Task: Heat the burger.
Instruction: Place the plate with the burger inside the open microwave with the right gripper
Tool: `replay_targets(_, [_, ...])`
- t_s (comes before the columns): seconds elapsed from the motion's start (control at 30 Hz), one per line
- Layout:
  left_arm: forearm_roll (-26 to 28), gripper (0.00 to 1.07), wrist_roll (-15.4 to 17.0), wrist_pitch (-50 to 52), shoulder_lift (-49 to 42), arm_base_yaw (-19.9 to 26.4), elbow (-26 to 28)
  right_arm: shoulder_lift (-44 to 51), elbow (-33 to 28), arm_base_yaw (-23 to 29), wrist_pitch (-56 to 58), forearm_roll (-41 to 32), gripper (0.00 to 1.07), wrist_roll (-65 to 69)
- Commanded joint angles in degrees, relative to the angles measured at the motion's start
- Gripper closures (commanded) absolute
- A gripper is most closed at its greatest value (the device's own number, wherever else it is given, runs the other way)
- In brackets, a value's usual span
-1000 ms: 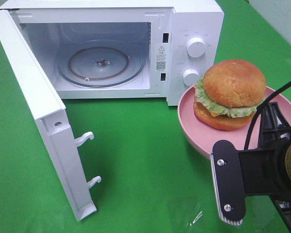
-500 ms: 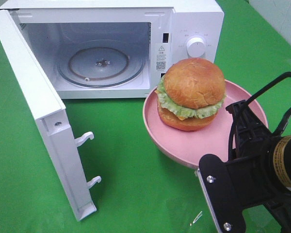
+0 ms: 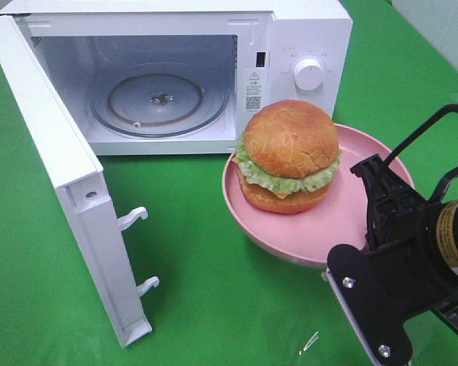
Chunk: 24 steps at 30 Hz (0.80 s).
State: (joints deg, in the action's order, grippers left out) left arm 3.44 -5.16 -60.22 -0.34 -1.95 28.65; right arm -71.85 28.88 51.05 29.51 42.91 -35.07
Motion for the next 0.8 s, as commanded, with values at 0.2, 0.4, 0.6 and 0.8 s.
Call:
replay_targets(0.2, [0.17,0.09,-0.06,0.86,-1.32,-0.23,-0.23,0.34,0.46,-5.50,-8.59,-8.59,1.07,-19.37])
replay_targets(0.4, [0.17,0.09,-0.06,0.86,-1.32,-0.23,-0.23,0.34,1.89,-8.02,-8.82,-17.30,1.07,-31.00])
replay_targets(0.6, [0.17,0.09,-0.06,0.86,-1.32,-0.23,-0.23,0.34,3.55,-10.71,-8.65,-23.72,1.07,-37.30])
replay_targets(0.8, [0.17,0.09,-0.06,0.86,-1.32,-0.23,-0.23,0.34,5.27,-13.18,-8.25,-30.83,1.07,-44.40])
